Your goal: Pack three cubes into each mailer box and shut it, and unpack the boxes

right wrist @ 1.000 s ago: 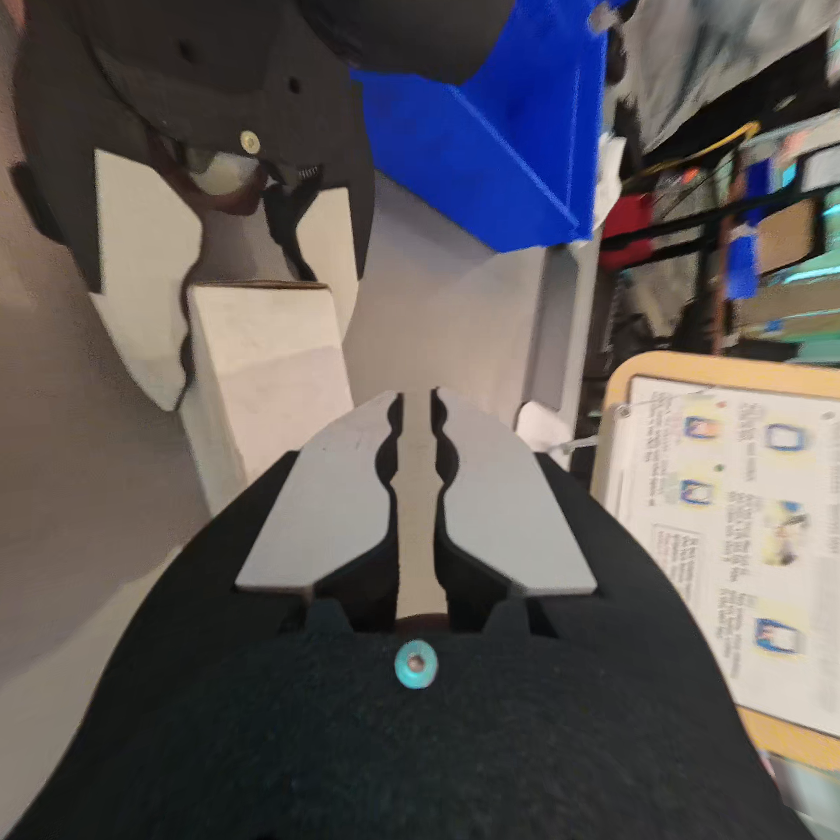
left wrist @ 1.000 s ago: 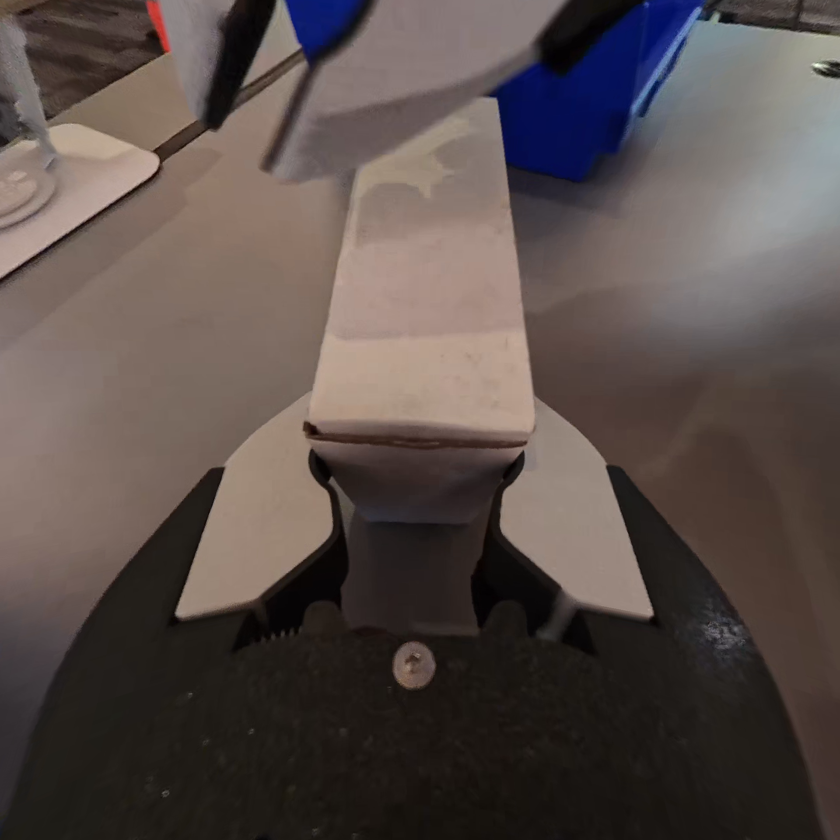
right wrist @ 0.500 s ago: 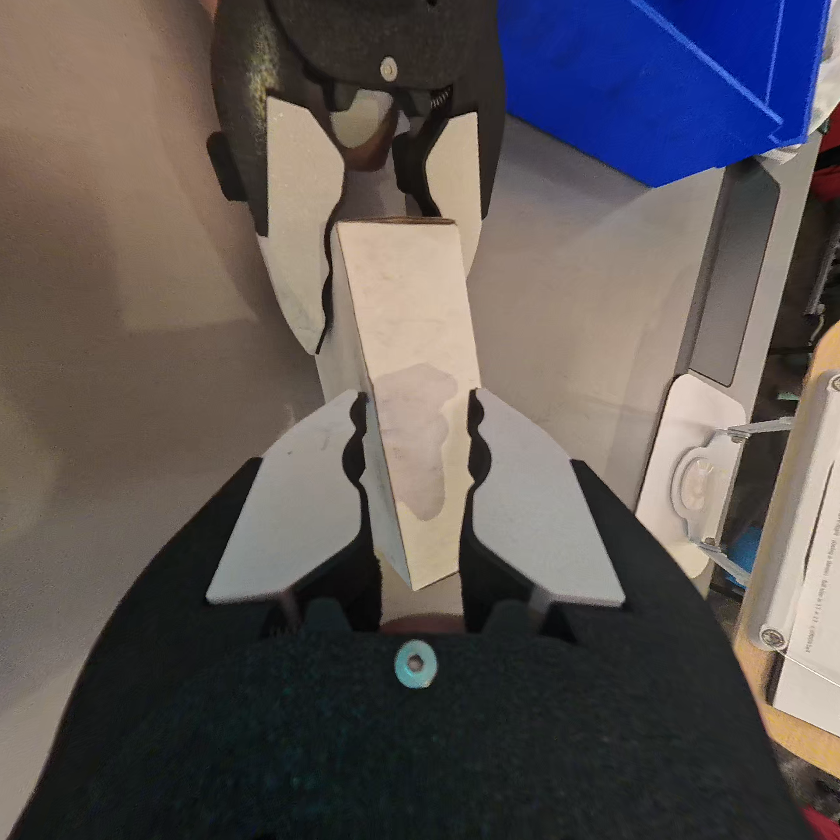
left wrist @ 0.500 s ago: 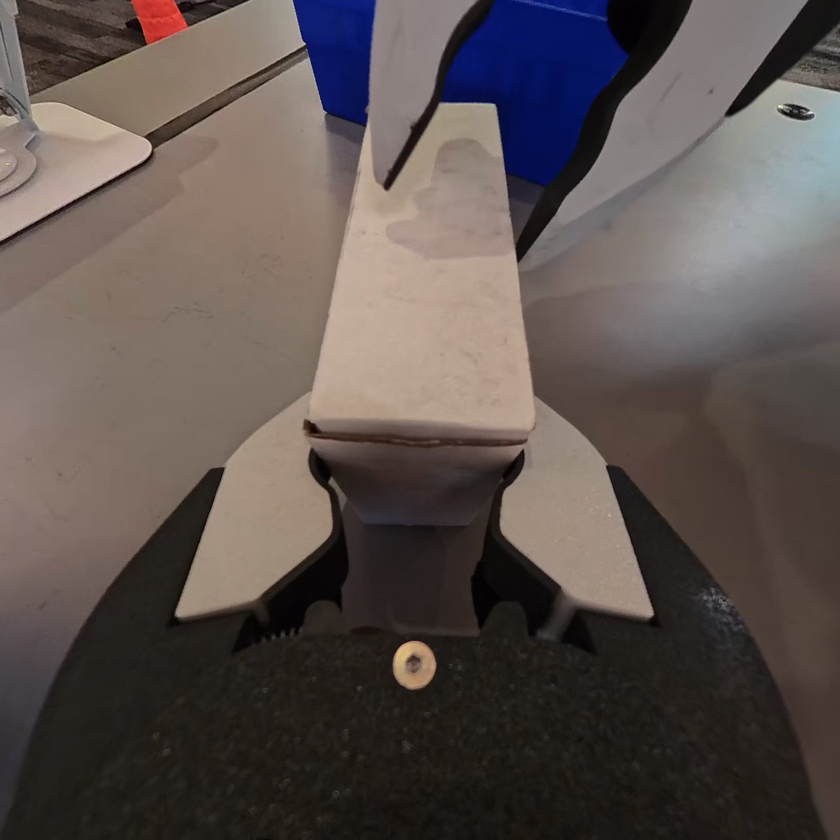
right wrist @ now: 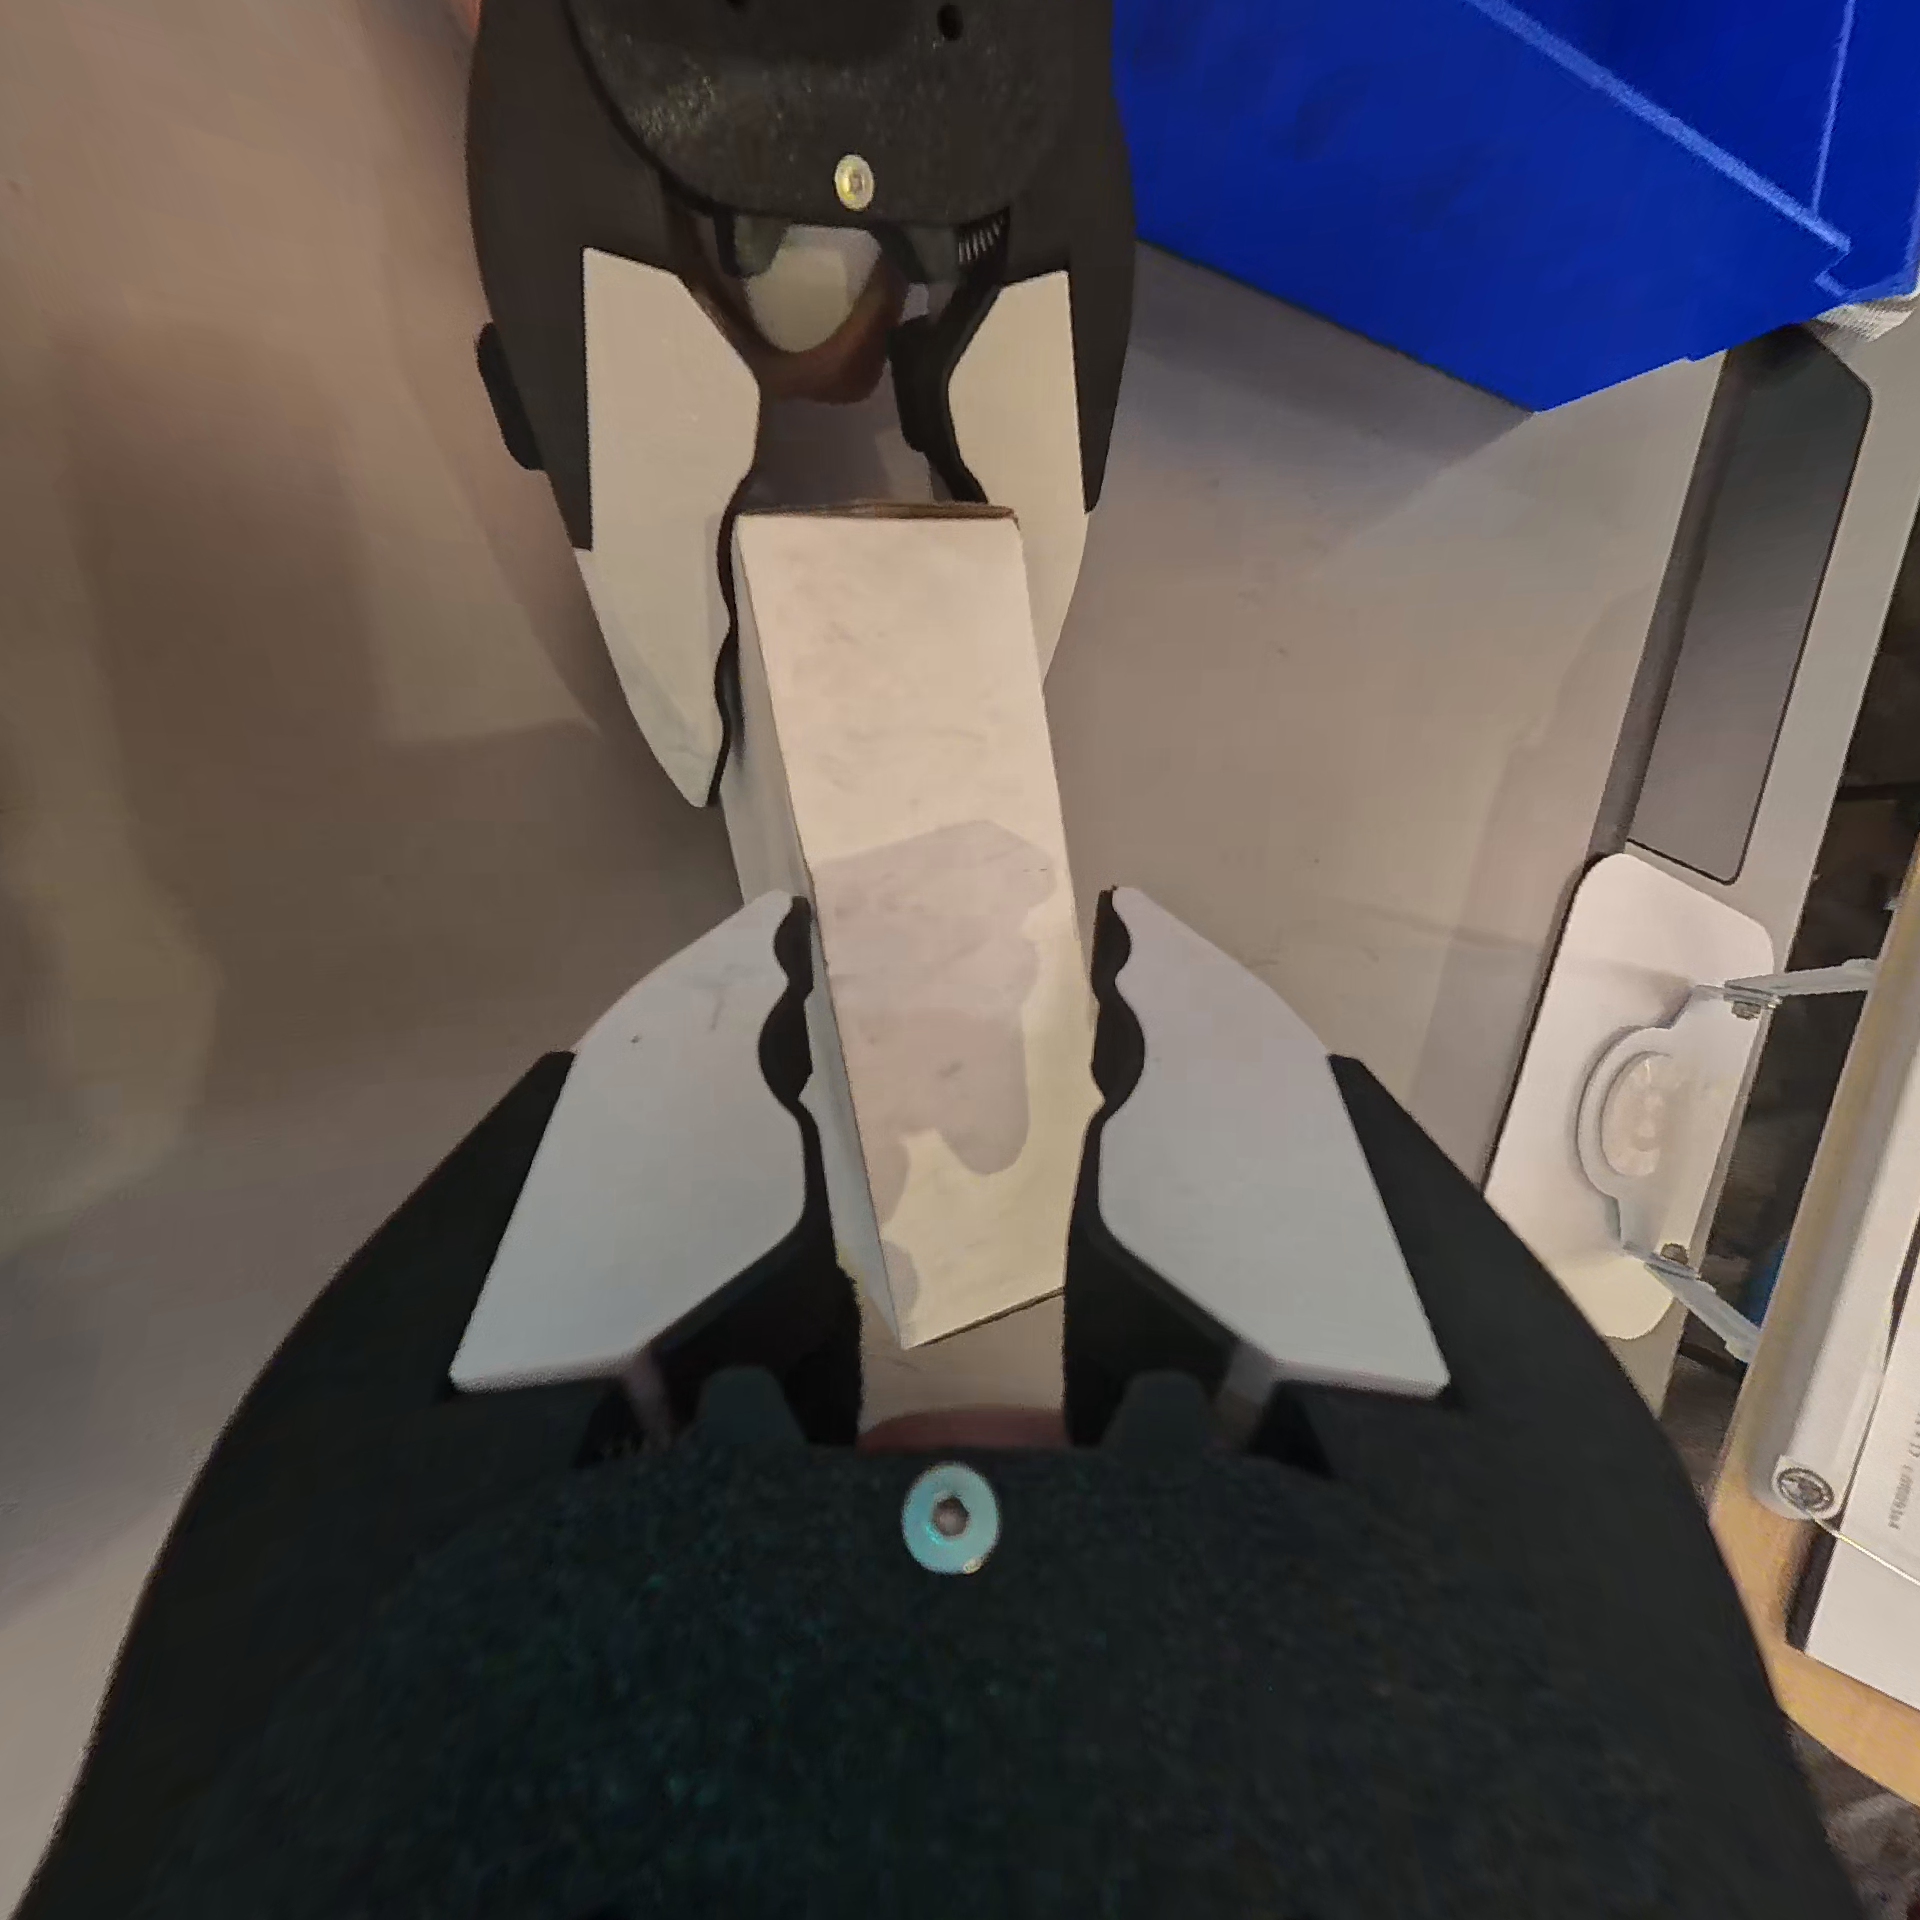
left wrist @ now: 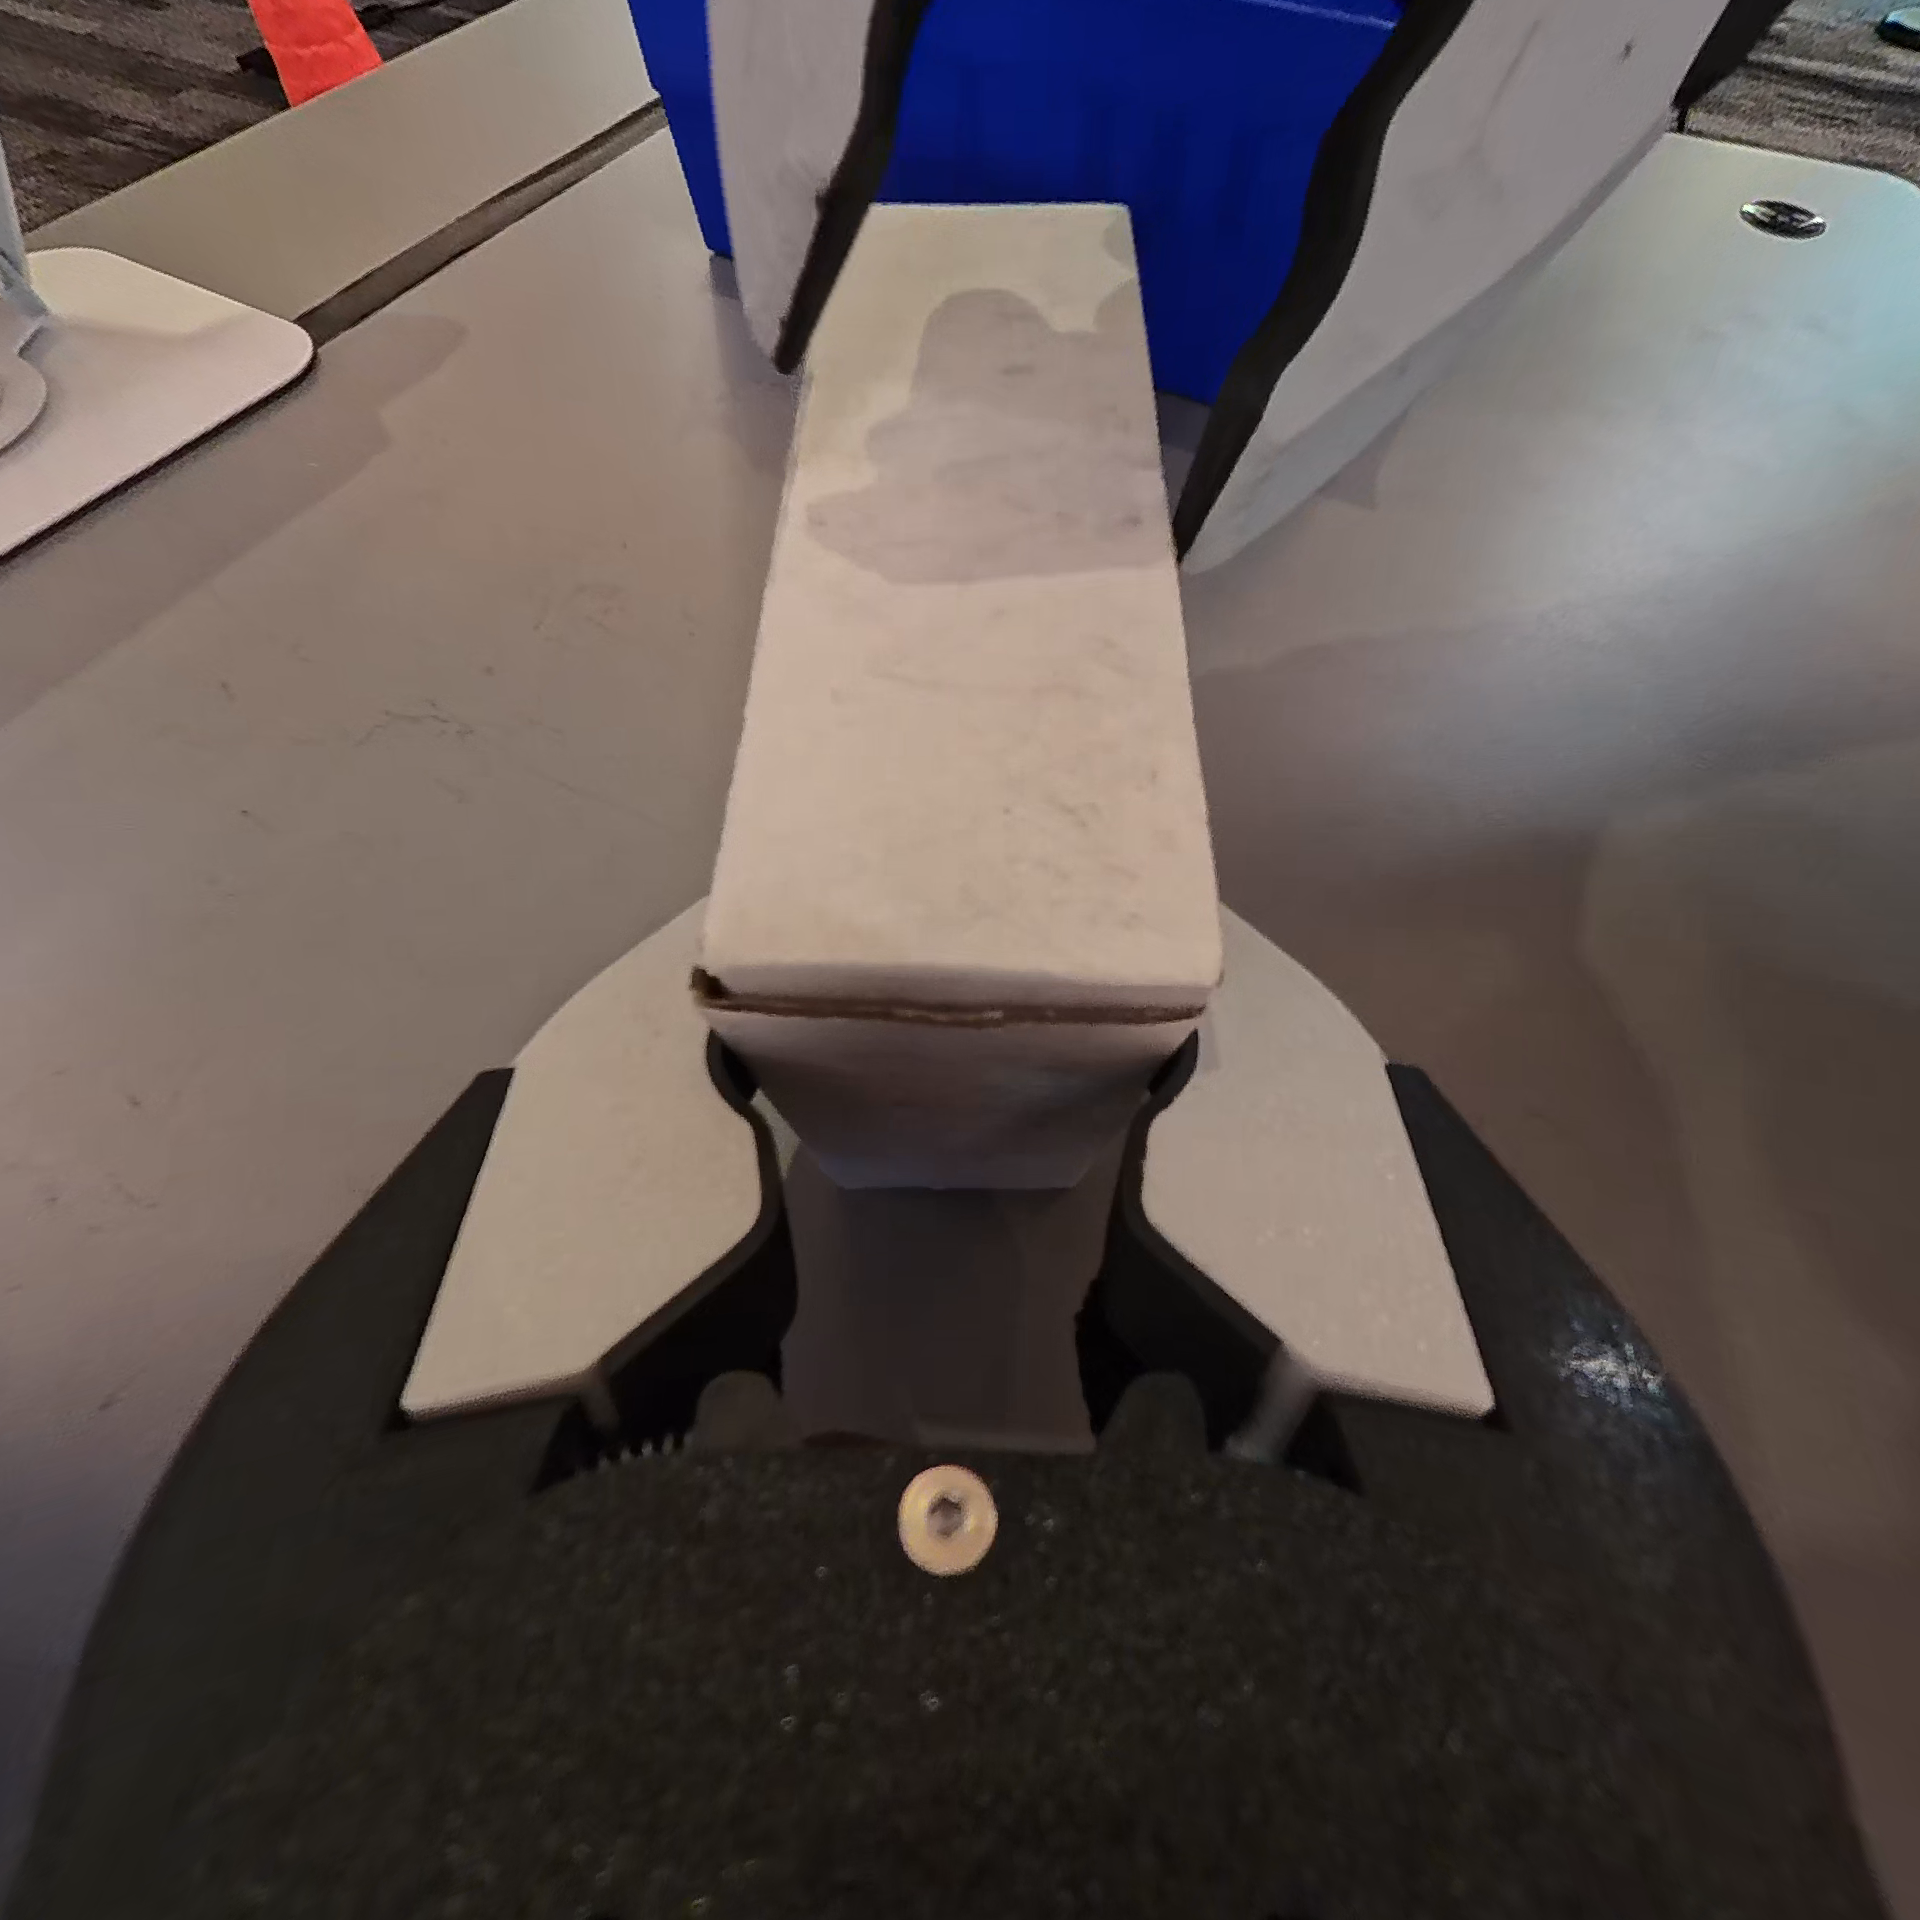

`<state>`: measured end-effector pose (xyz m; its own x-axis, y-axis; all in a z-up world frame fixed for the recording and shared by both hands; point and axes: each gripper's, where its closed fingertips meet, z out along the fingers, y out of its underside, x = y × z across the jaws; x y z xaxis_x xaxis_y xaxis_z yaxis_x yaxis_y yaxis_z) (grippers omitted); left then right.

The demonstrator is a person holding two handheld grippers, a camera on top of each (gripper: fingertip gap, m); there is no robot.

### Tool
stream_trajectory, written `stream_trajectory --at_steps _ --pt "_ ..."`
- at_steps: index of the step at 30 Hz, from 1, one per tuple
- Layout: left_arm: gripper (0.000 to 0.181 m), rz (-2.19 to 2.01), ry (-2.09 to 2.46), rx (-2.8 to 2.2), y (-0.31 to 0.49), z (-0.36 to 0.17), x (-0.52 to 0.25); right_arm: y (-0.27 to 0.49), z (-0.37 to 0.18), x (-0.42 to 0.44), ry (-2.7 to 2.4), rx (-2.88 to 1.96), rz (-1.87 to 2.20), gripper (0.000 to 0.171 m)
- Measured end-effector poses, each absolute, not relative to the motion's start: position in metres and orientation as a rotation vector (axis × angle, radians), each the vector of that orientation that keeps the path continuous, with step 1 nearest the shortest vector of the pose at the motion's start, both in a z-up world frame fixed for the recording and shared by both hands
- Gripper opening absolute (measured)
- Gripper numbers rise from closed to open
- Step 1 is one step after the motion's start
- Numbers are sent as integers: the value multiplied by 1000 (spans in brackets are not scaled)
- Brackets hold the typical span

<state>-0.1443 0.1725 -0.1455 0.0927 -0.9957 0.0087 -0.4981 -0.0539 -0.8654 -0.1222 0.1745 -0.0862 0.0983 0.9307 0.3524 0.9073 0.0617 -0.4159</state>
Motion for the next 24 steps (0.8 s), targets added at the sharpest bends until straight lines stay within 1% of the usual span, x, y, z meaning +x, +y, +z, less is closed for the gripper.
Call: stream_trajectory --at_steps 13,16,19,23,24 --pt "72 -870 1527 -1639 171 -146 -145 176 -88 -122 -1721 -1911 223 55" --pt "72 -870 1532 -1638 172 -146 -145 179 -87 -122 -1712 -1903 217 58" --pt "72 -861 1523 -1646 175 -146 -147 182 -84 -124 -1699 -1860 167 58" --pt "72 -856 1528 -1644 175 -146 -147 181 -78 -126 -1657 -1827 185 52" --pt "72 -855 1532 -1642 175 -147 -147 183 -78 -124 -1641 -1831 179 56"
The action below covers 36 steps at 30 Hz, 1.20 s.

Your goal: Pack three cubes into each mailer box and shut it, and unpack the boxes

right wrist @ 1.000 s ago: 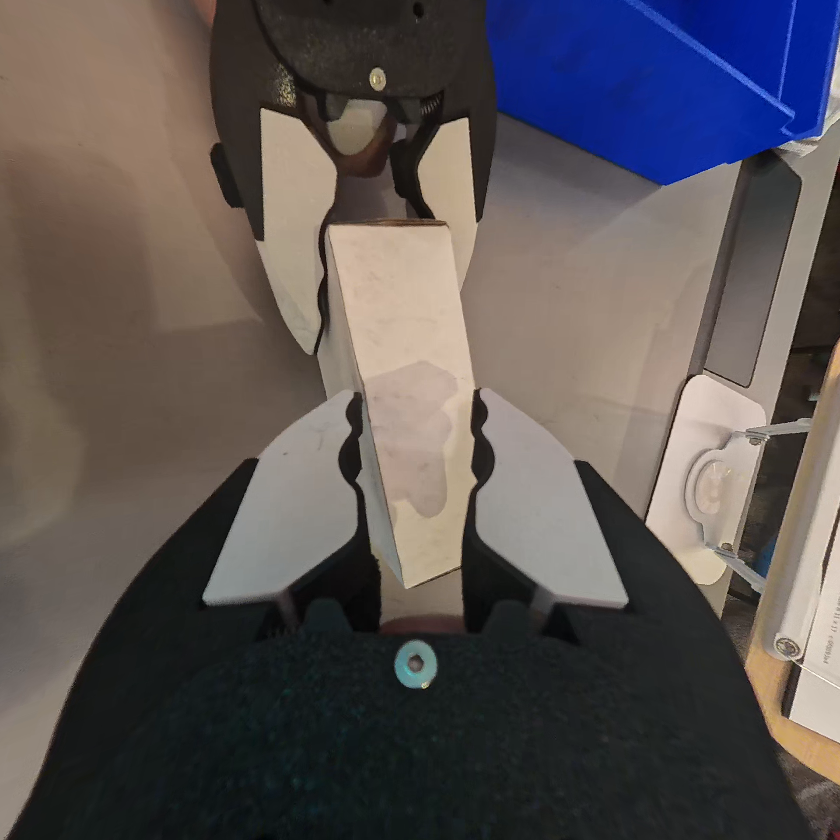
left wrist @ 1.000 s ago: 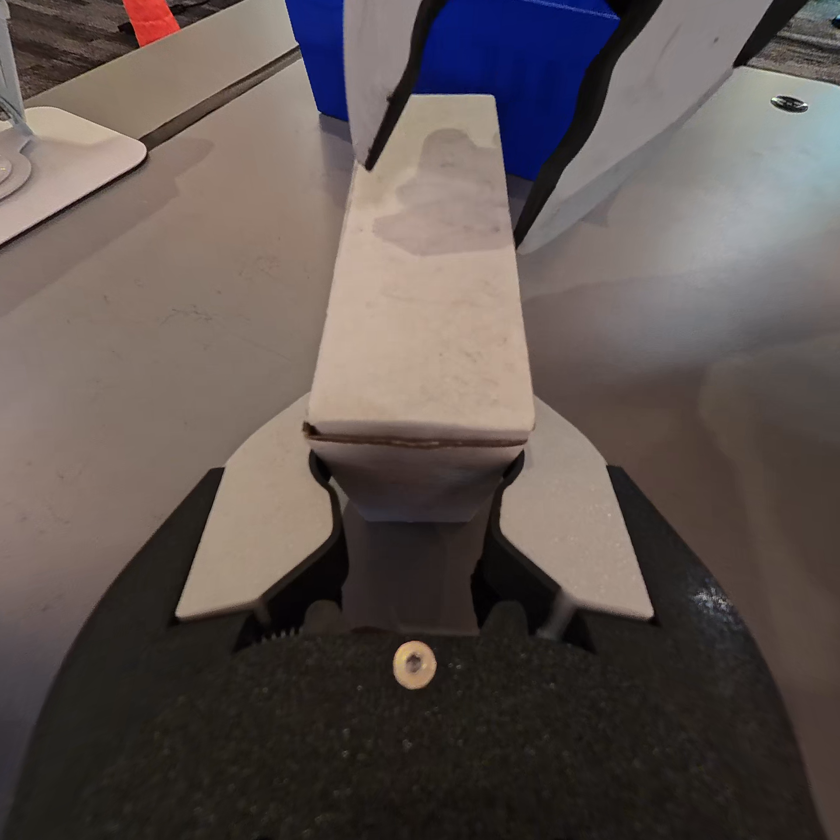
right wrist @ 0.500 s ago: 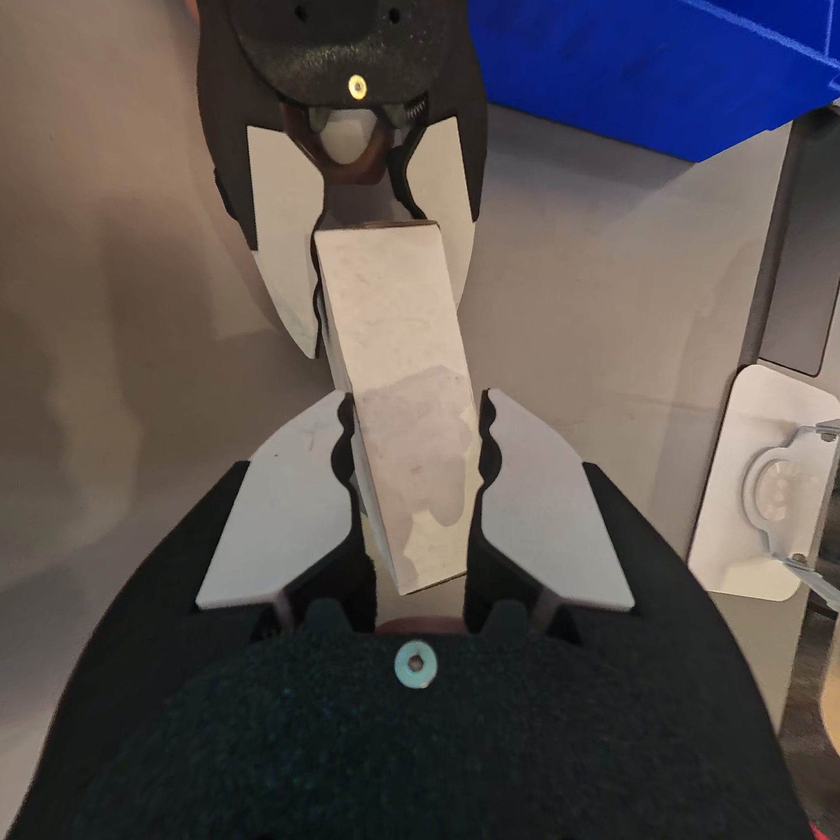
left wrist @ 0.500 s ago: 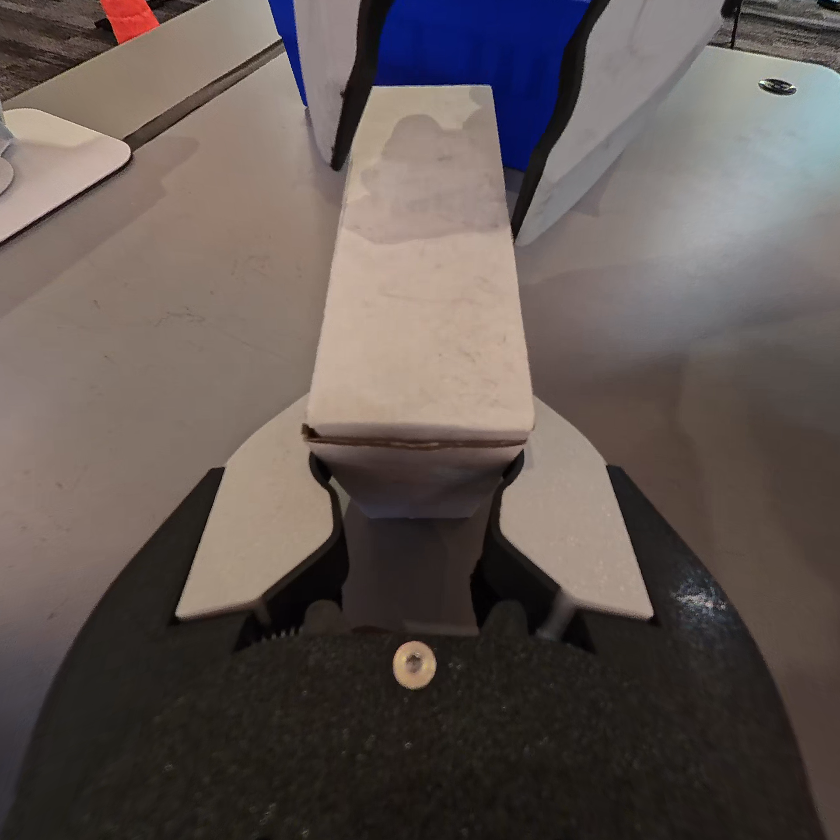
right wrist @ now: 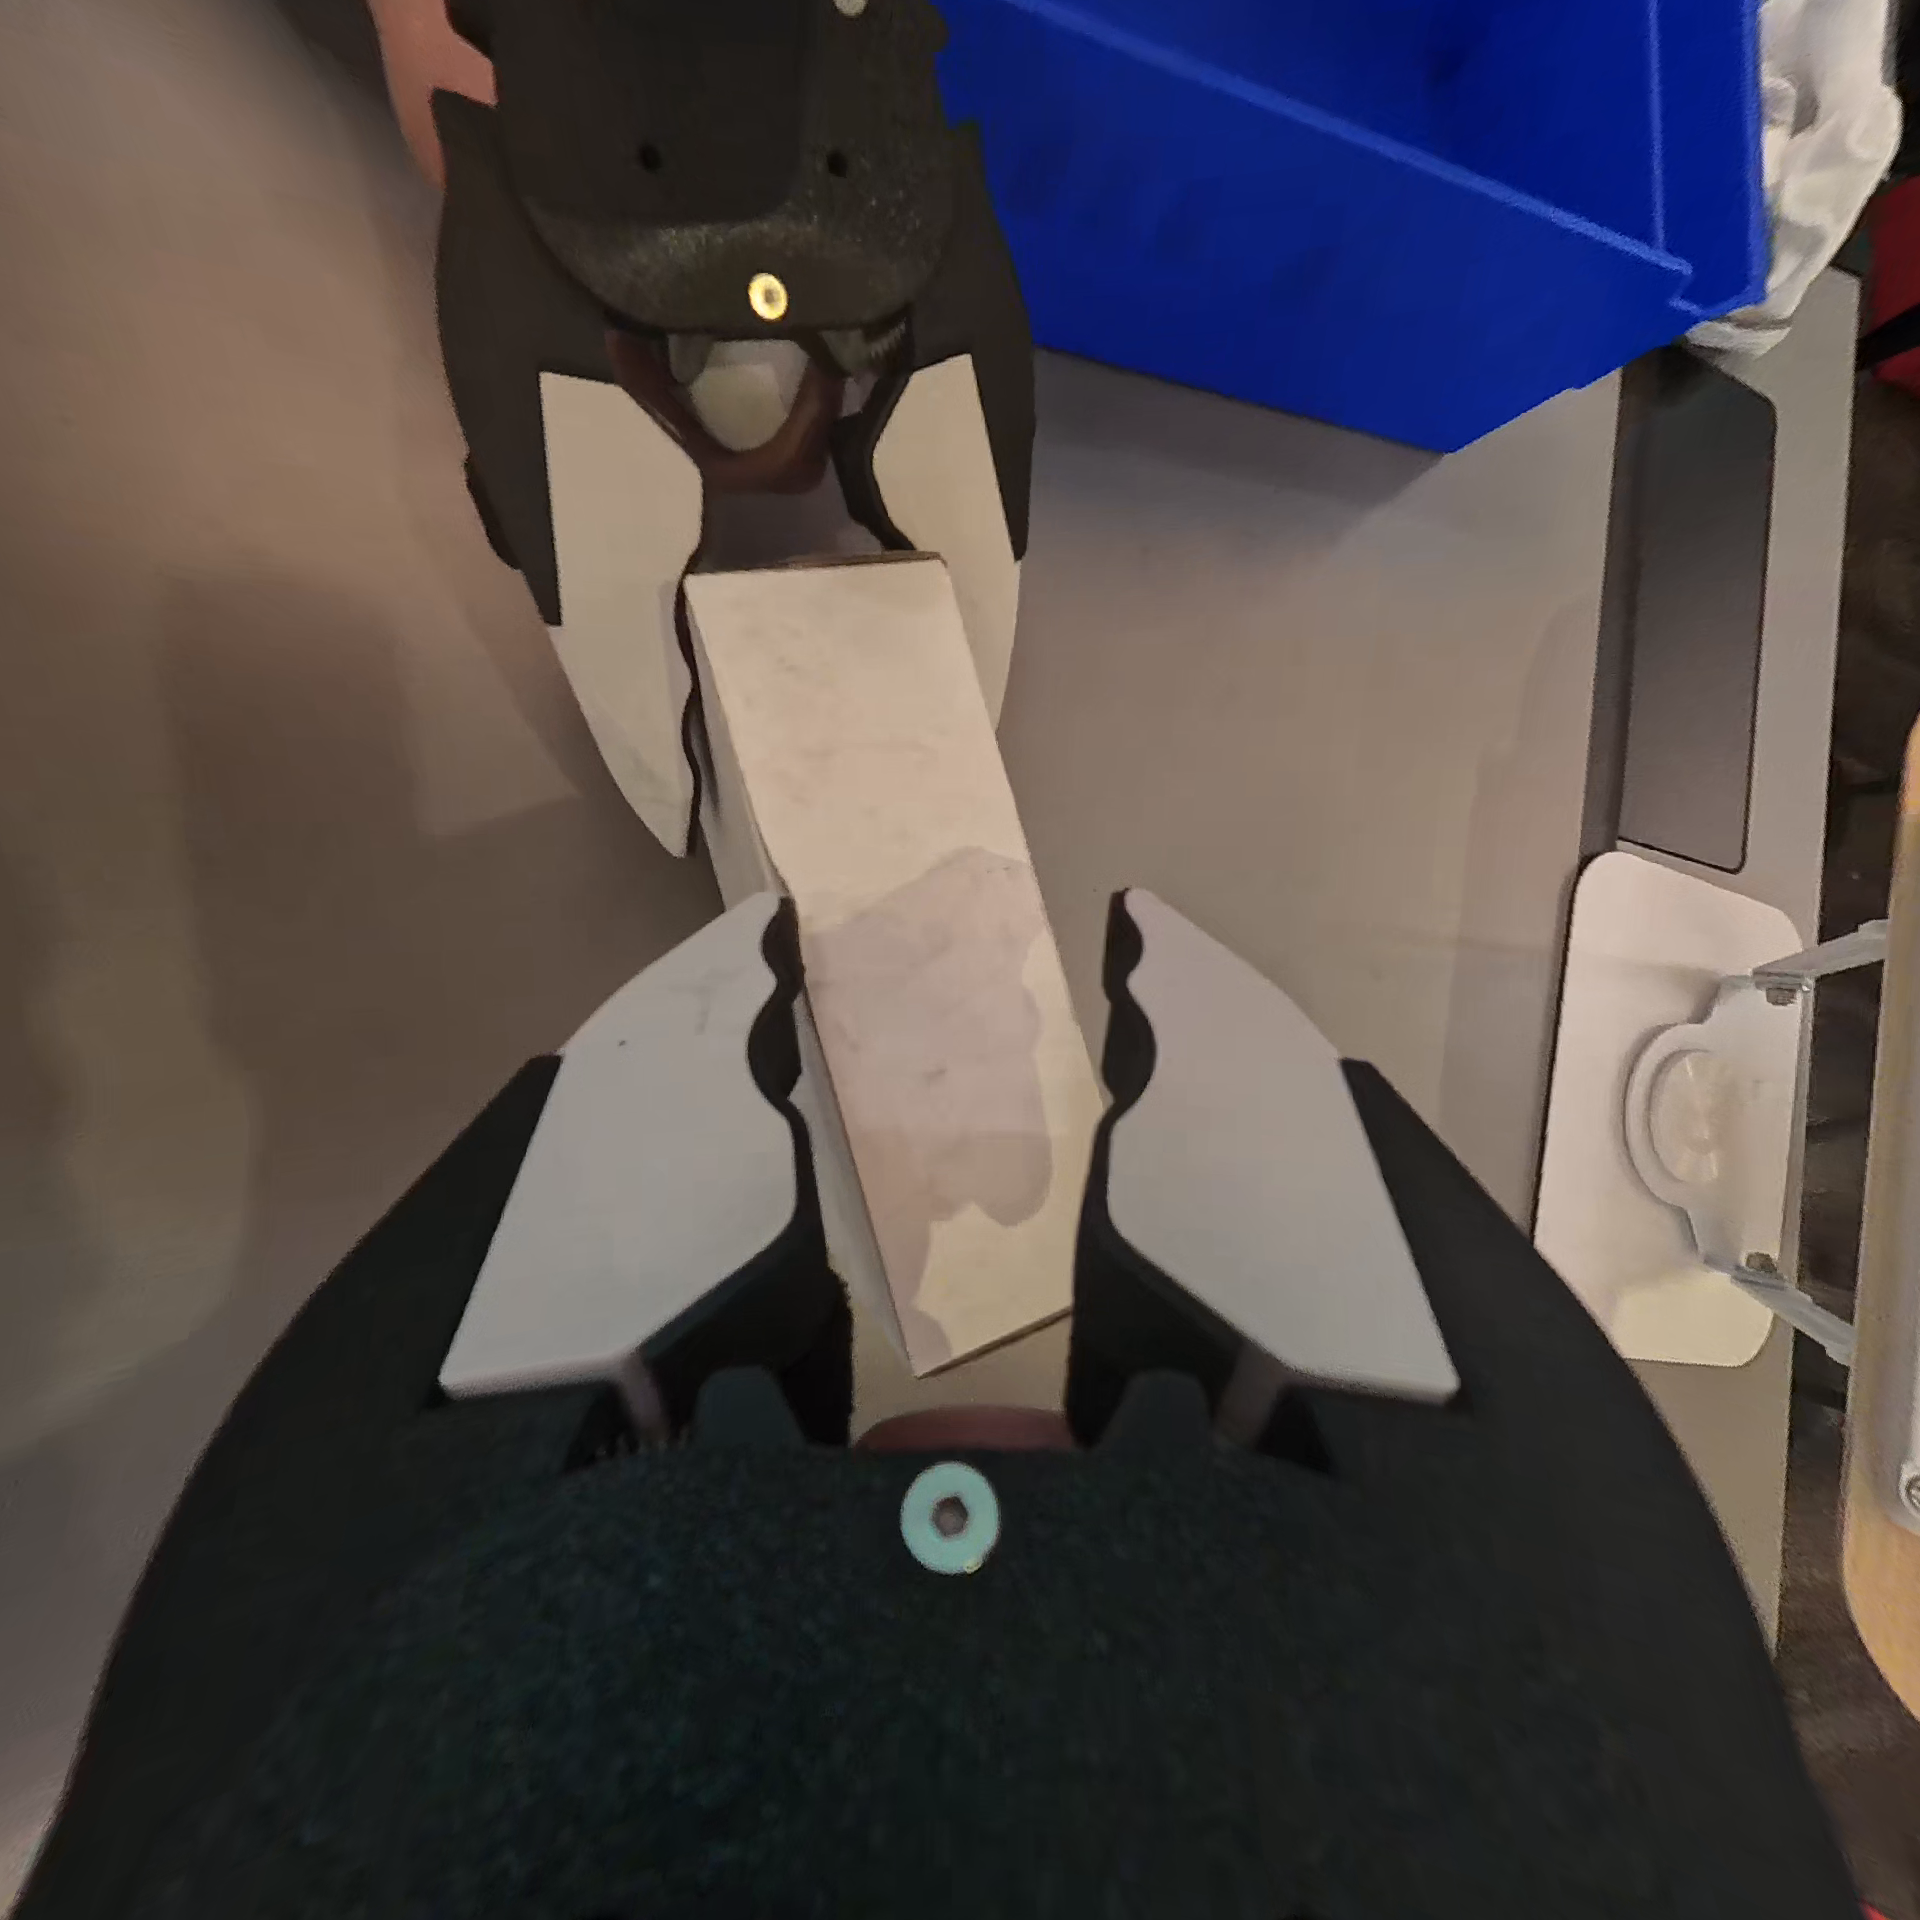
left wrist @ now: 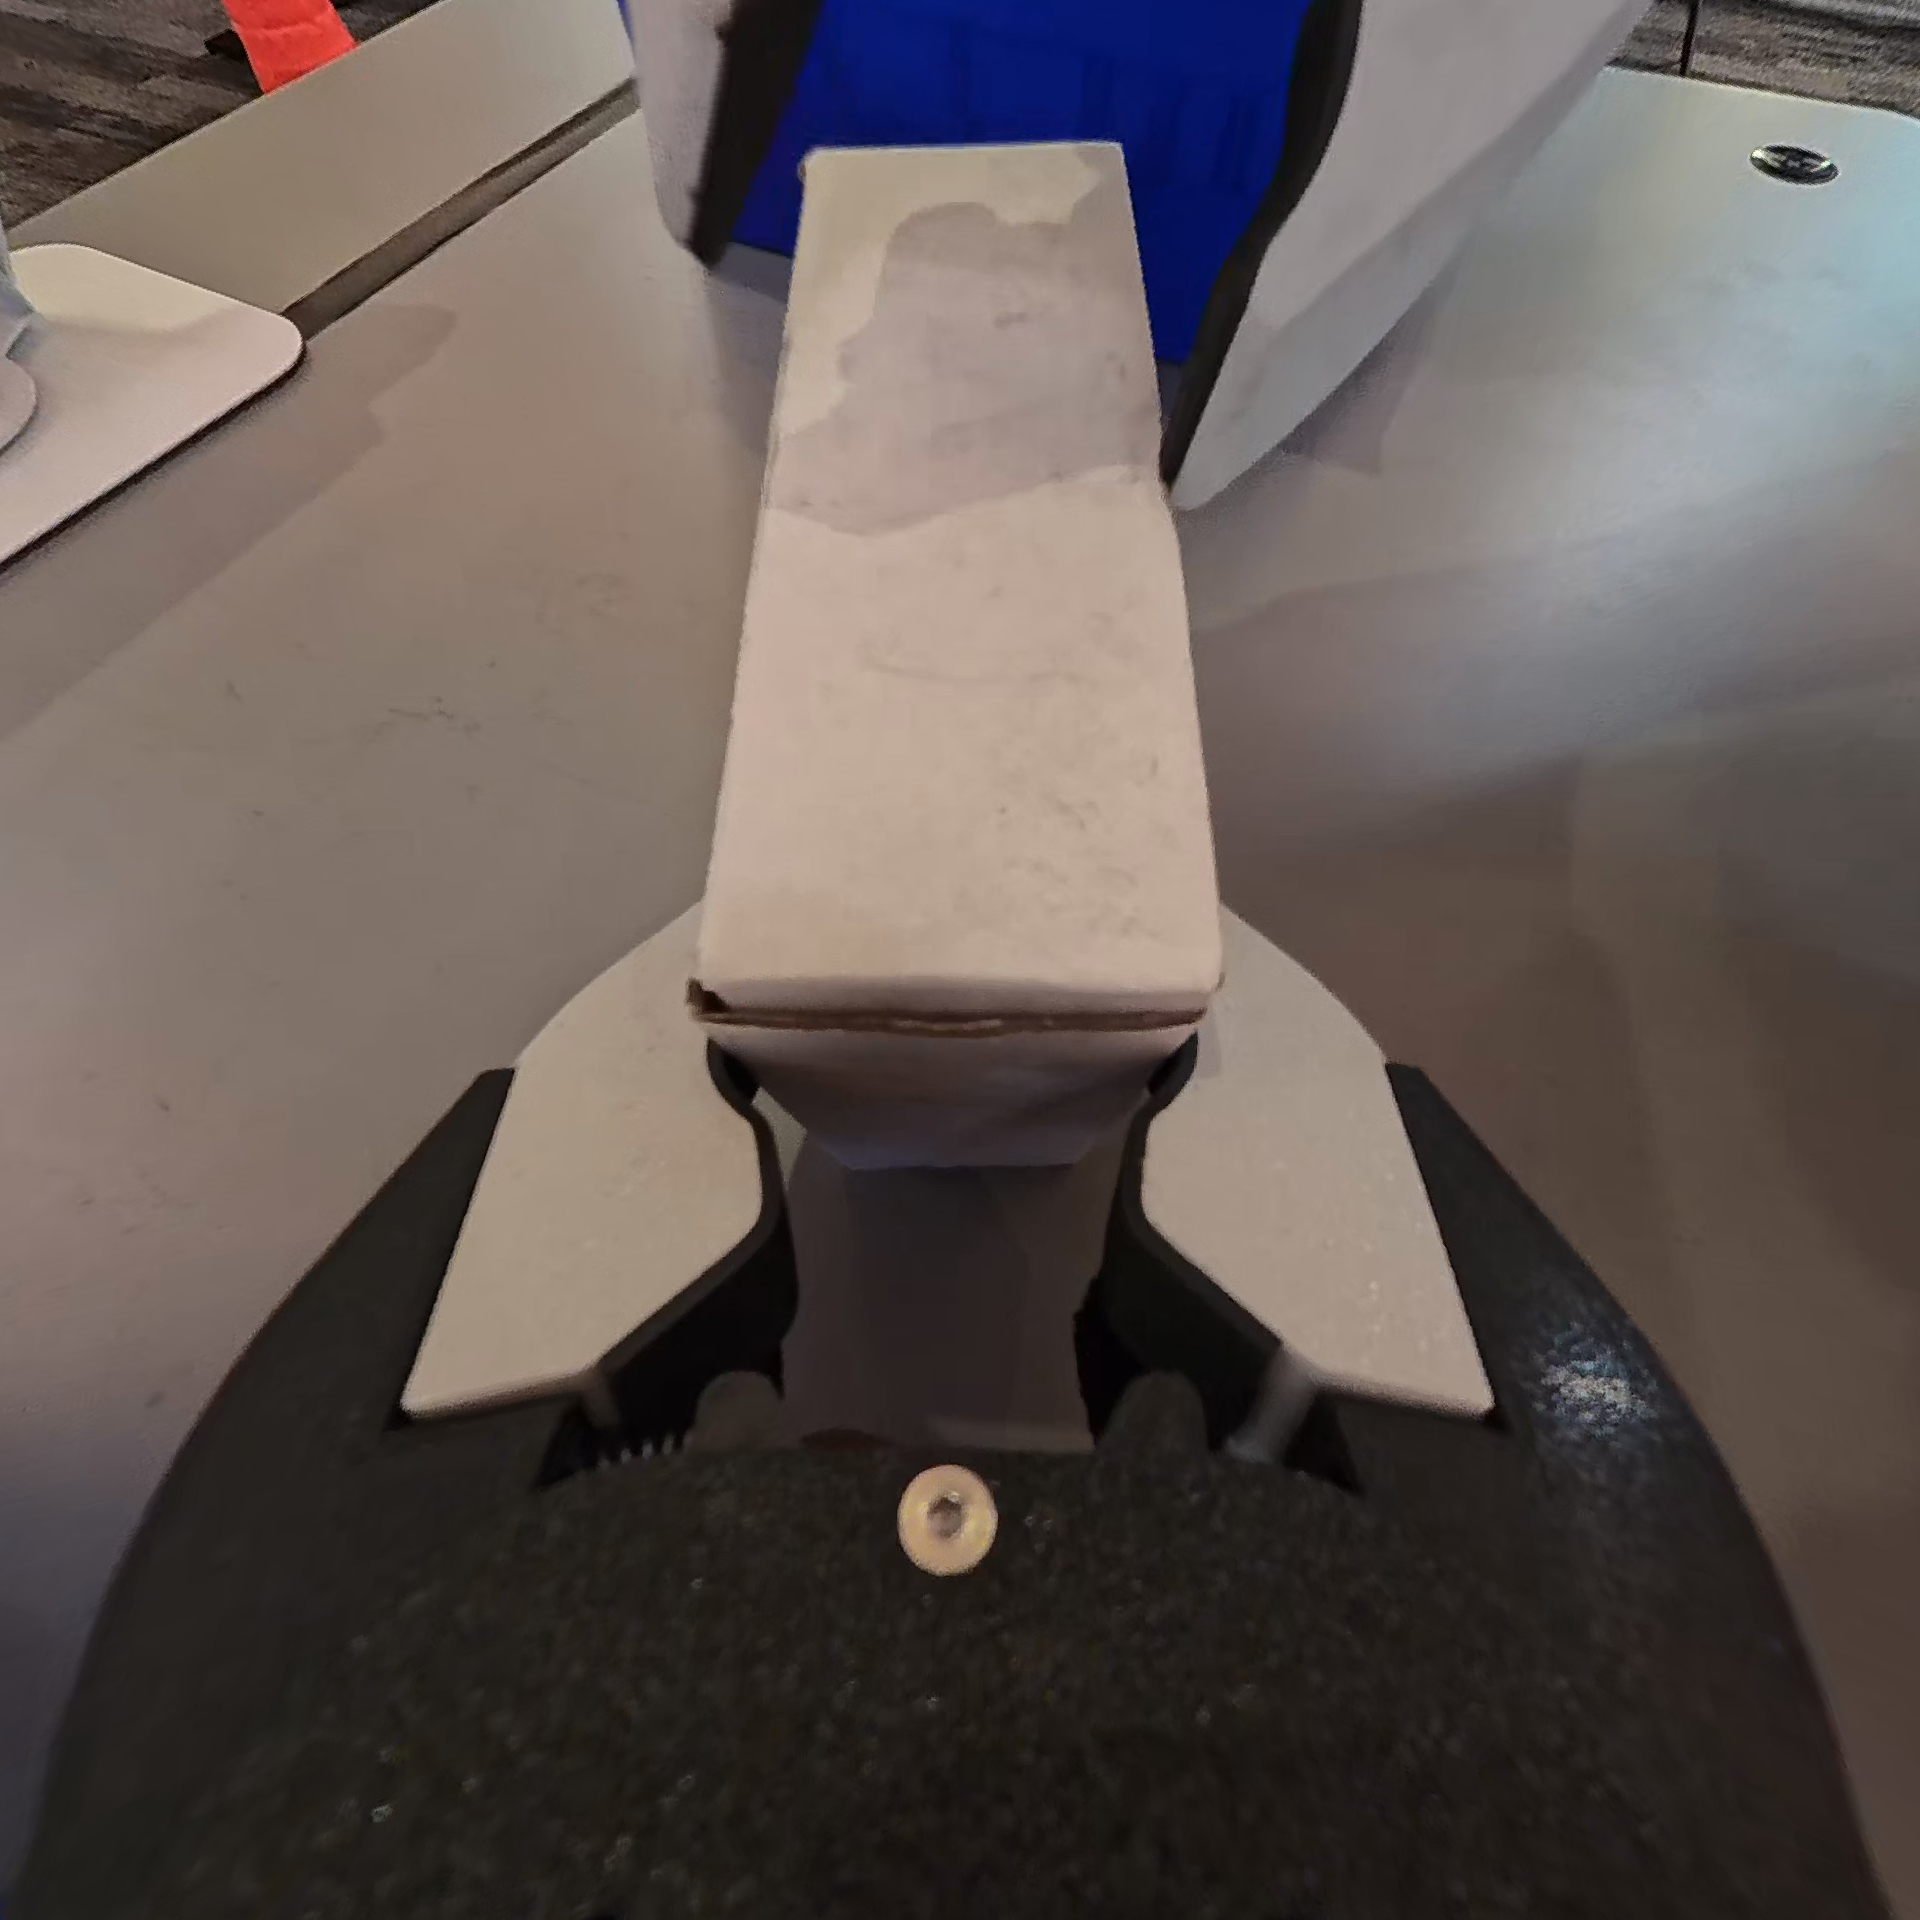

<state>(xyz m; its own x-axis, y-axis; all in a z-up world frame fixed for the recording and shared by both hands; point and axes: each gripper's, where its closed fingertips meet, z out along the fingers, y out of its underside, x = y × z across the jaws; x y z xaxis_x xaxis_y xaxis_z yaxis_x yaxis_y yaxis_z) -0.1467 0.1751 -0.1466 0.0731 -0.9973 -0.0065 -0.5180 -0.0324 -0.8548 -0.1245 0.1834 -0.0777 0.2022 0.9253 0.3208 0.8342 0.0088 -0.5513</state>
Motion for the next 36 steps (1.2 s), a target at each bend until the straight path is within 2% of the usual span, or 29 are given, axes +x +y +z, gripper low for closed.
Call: stream_trajectory --at_steps 2,4,8,13,18,22,29,31,36 --pt "72 -854 1531 -1643 175 -147 -146 183 -82 -124 -1650 -1834 167 55" --pt "72 -852 1536 -1644 175 -147 -146 187 -79 -122 -1638 -1811 99 62" --pt "72 -854 1521 -1661 176 -147 -146 188 -70 -124 -1668 -1673 -193 64" --pt "72 -844 1518 -1657 176 -147 -146 183 -63 -124 -1600 -1513 -499 63" --pt "71 -850 1521 -1654 175 -147 -145 176 -61 -126 -1544 -1339 -744 54" --pt "71 -849 1514 -1659 174 -147 -144 179 -63 -131 -1524 -1310 -777 50" --pt "72 -847 1511 -1644 175 -147 -145 188 -60 -140 -1512 -1302 -807 52" --pt "72 -840 1526 -1641 175 -147 -145 189 -60 -137 -1514 -1312 -786 57" --pt "72 -852 1532 -1640 175 -147 -145 194 -62 -104 -1491 -1383 -806 54"
